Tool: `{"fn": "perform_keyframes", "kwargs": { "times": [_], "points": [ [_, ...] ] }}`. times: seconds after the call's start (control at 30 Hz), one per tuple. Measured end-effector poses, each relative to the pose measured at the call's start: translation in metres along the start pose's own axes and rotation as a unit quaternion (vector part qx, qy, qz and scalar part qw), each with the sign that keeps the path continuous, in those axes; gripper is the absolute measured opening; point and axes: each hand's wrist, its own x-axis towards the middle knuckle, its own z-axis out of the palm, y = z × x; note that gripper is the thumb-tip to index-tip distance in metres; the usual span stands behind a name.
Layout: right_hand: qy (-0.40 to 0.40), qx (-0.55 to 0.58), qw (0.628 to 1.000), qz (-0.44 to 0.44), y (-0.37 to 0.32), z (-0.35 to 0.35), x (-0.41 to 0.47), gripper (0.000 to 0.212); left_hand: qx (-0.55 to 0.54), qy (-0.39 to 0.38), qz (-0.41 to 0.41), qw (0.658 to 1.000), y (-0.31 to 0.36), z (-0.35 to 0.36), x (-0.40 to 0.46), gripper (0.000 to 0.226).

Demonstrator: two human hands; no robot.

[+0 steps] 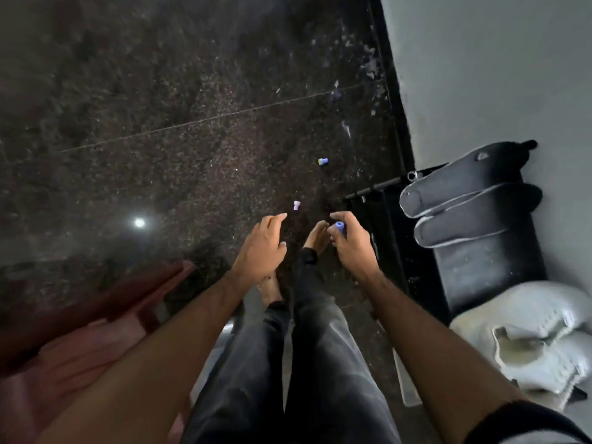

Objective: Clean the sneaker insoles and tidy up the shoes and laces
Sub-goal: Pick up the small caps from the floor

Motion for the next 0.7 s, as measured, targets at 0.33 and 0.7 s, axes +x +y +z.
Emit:
{"fn": "perform_keyframes", "kwargs": {
  "times": [0.33,0.7],
  "points": [
    [0.018,0.007,0.997,0.074,0.060,0.056,0.233,0.039,-0.013,-0.020,-0.102,0.995,-0.035,0.068,0.206,0.059],
    [0.099,-0.029,0.987,0.125,0.169,0.127,0.429,0.032,-0.008,-0.116,-0.102,0.988,-0.121,0.197,0.367,0.038]
  ]
}}
